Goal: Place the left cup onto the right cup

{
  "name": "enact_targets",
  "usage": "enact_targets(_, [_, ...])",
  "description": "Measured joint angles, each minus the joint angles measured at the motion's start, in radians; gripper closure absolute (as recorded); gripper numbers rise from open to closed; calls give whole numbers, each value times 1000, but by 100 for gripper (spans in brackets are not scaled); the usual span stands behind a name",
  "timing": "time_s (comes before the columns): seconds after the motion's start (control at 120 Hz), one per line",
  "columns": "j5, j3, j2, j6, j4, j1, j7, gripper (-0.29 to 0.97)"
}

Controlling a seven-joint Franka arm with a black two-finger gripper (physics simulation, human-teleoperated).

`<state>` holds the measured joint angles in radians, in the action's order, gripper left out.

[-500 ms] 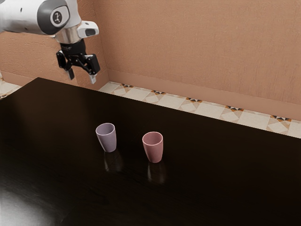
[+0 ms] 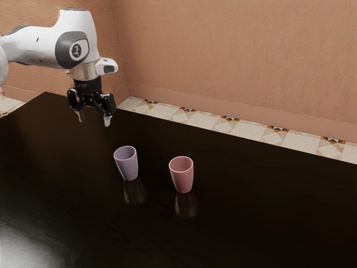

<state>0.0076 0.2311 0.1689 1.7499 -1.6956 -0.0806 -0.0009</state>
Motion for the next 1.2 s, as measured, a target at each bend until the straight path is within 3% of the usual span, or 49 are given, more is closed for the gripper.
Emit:
enact_targets(0.533, [-2,0,57,265,-210,1,-14,0])
enact_targets(1.2, [-10,0,130,362,-166,10,-31,0])
